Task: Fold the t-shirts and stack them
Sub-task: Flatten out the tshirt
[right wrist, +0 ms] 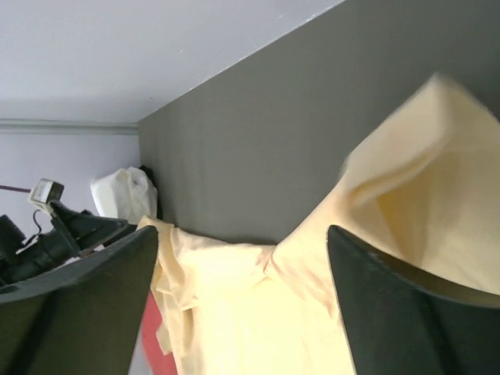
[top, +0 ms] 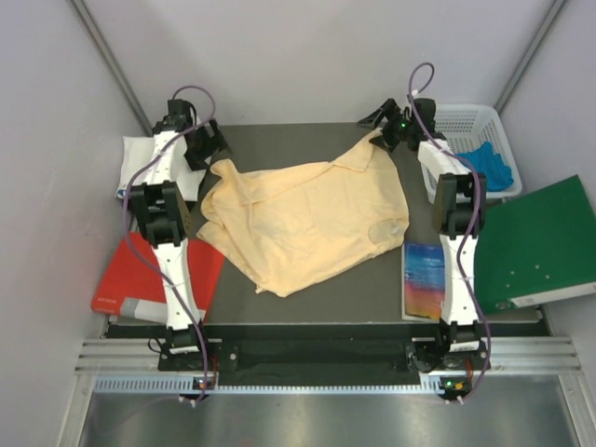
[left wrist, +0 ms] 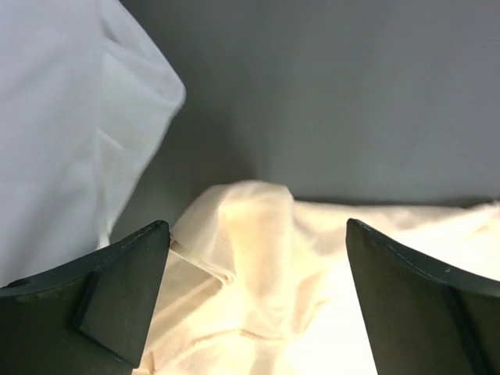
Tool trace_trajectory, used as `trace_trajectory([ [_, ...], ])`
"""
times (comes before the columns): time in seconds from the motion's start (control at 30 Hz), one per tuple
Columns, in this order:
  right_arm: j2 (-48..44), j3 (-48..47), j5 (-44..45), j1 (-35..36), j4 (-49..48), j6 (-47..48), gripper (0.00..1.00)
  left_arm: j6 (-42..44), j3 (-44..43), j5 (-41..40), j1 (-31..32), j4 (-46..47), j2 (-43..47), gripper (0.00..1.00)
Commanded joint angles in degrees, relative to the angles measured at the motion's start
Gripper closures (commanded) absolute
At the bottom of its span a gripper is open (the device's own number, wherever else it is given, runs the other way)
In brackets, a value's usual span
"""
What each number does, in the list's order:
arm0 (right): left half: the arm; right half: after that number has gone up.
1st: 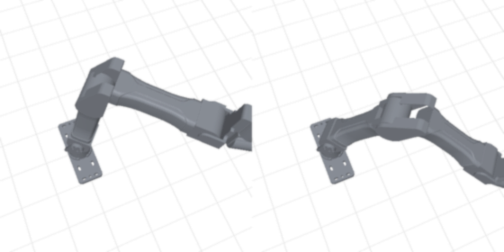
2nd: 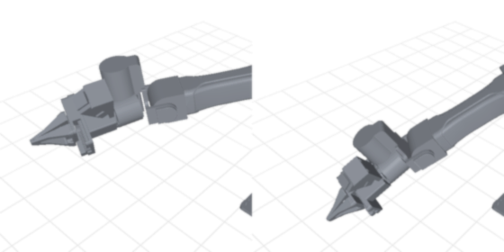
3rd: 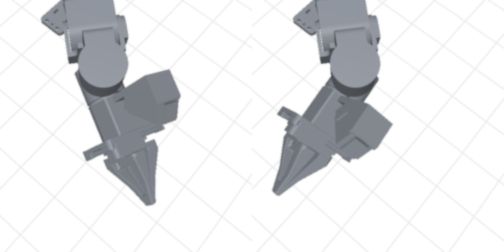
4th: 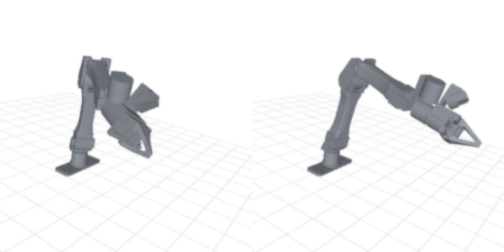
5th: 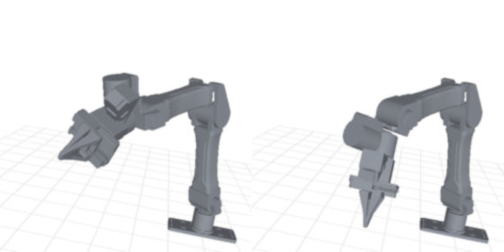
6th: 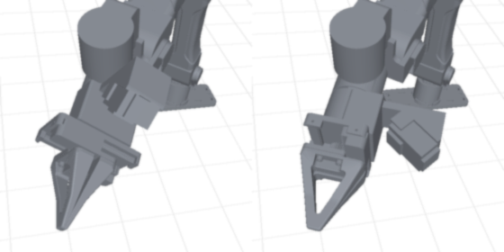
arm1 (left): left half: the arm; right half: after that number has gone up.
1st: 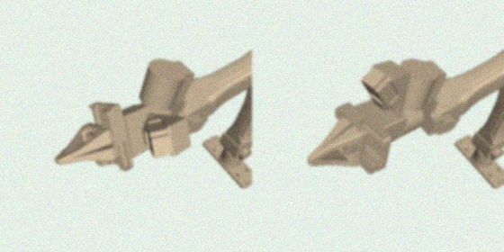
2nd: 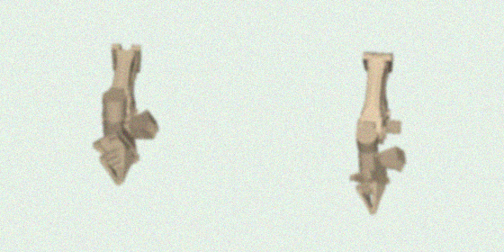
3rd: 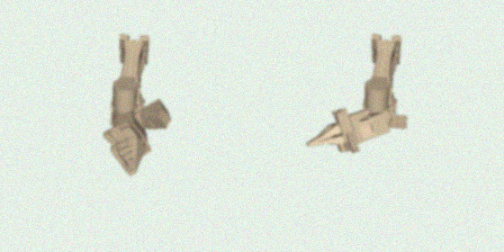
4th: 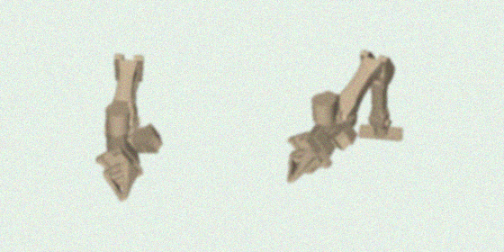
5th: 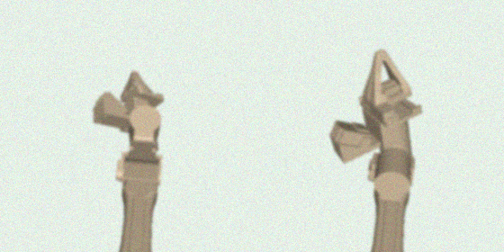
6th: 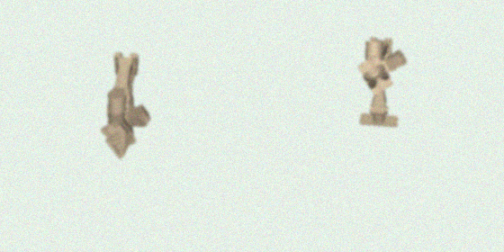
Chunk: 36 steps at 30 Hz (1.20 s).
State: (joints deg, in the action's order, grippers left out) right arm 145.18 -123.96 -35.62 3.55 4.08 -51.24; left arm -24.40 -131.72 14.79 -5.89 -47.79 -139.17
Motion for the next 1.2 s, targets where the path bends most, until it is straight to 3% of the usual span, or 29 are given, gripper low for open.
trace_trajectory([
  [0.0,-11.57,4.86,3.01,0.14,0.74,5.96,0.06,-0.3,4.88,4.9,0.09,4.46,9.61,0.01],
  [0.07,-13.17,7.5,3.27,0.14,3.56,9.65,0.01,0.5,8.56,4.9,0.26,4.46,12.59,0.01],
  [0.23,-15.02,10.3,3.62,0.14,14.02,18.01,0.0,3.13,14.64,3.85,0.35,4.29,17.18,0.01],
  [0.47,-16.96,19.02,3.46,0.49,9.56,16.81,0.02,4.89,19.22,2.09,0.62,4.46,21.31,0.01],
  [0.53,-14.94,18.85,1.88,0.49,8.67,15.22,0.12,5.07,19.48,2.35,0.62,4.37,21.66,0.01],
  [0.57,-13.1,18.76,1.17,0.58,7.01,13.21,0.27,5.24,19.66,2.35,0.62,4.29,21.75,0.01],
  [0.6,-12.39,18.76,0.9,0.58,6.04,12.23,0.33,5.42,19.75,2.53,0.53,4.2,21.84,0.01],
  [0.63,-11.69,18.93,0.38,0.67,4.81,10.04,0.49,5.51,19.75,2.53,0.62,4.11,22.1,0.01],
  [0.7,-9.84,18.93,0.2,0.67,1.65,8.19,0.58,6.03,20.1,2.18,0.7,3.93,22.28,0.01],
  [0.87,-5.71,14.9,0.46,1.28,2.77,6.33,0.61,6.91,21.68,1.04,0.62,3.41,23.33,0.01],
  [1.17,-6.92,13.75,4.23,1.55,7.59,7.91,0.54,7.53,22.3,1.3,0.7,3.67,23.51,0.01],
])
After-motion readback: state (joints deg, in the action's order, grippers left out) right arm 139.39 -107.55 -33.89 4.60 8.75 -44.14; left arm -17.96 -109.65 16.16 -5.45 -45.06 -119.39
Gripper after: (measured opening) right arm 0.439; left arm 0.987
